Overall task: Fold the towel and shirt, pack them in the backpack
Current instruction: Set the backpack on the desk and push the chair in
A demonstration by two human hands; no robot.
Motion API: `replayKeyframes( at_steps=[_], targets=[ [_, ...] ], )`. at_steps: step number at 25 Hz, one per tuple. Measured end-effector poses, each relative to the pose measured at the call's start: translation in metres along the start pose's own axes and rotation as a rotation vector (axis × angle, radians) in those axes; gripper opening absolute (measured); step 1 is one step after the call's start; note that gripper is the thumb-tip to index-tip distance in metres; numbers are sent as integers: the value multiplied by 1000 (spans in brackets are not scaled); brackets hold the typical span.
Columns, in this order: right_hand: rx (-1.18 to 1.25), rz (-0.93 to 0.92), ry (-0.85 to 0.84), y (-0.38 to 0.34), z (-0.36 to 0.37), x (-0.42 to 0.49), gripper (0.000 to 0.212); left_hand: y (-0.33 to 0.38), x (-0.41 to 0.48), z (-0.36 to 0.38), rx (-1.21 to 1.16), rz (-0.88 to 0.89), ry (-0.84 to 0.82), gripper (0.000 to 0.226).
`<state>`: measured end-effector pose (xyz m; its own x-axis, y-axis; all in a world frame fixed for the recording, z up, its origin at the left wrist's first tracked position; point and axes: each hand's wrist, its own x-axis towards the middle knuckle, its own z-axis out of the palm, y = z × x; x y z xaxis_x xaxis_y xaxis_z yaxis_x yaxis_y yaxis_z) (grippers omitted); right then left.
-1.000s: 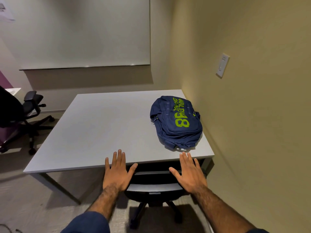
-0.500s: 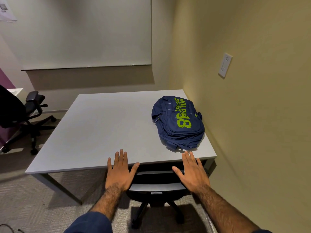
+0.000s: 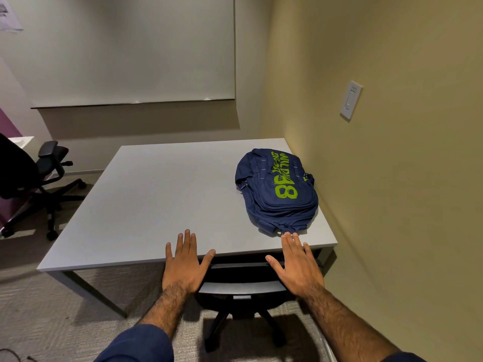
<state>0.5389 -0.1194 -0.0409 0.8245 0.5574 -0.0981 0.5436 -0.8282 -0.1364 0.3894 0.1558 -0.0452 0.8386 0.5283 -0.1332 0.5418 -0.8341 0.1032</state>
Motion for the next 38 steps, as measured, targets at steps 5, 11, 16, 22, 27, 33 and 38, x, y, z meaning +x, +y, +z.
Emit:
replayKeyframes(
  at_steps=[5,11,16,22,27,33,38],
  targets=[
    [-9,6,-4,-1,1,10,95,-1,8,0,-7,-1,-2,101],
    [-8,3,-24,-1,1,21,95,-2,18,-2,3,-9,-6,100],
    [-14,-2,-32,3,0,29,95,3,22,0,-5,-21,-6,104],
    [-6,1,-34,0,-2,36,95,1,30,-1,5,-29,-6,104],
    [11,6,-31,-5,-1,39,96,-4,38,-2,4,-24,-11,101],
    [20,21,-27,-13,-1,42,94,-12,47,-4,-8,-9,-9,100],
    [12,20,-34,-17,-1,48,94,-15,52,-5,-21,-7,-7,102]
  ],
)
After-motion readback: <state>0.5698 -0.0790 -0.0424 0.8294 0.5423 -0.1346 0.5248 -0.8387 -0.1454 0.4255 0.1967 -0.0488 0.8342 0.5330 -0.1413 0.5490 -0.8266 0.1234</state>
